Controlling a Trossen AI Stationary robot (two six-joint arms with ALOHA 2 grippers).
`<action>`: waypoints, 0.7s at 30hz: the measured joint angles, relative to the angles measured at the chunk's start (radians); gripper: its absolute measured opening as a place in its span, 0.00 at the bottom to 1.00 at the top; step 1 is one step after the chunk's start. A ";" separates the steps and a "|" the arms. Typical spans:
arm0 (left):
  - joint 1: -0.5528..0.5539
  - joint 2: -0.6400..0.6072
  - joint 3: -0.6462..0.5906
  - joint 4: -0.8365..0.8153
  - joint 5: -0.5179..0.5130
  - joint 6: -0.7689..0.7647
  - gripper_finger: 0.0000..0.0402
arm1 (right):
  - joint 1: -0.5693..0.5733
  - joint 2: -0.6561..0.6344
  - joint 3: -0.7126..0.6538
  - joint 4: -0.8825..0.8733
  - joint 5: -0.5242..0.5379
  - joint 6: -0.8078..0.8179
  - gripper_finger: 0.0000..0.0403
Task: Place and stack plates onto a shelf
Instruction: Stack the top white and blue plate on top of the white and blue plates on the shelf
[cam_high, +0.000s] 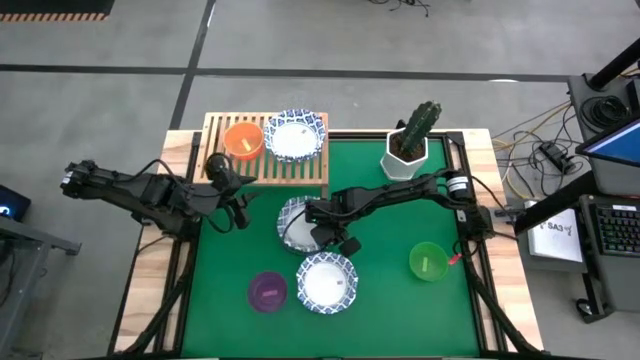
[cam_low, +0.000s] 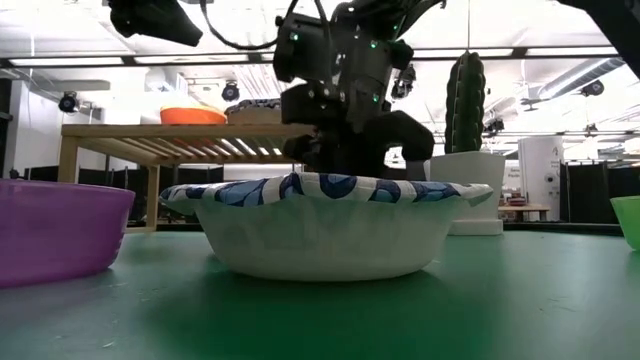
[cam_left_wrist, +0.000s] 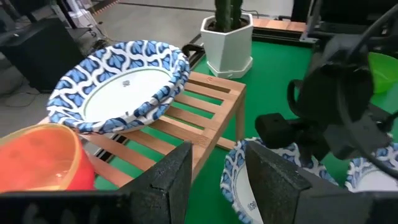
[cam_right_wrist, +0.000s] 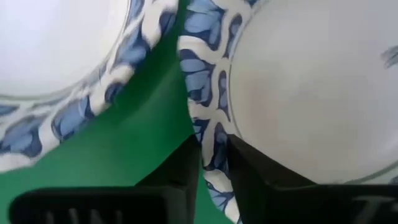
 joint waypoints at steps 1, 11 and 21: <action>0.000 -0.002 0.000 -0.003 -0.003 0.000 0.33 | -0.001 -0.002 0.000 0.006 0.000 0.001 0.14; 0.000 -0.006 0.000 -0.007 -0.026 0.004 0.33 | -0.002 -0.037 0.007 -0.015 0.010 -0.005 0.02; 0.000 -0.025 0.000 -0.009 -0.108 0.008 0.33 | 0.007 -0.220 0.126 -0.131 0.007 -0.015 0.02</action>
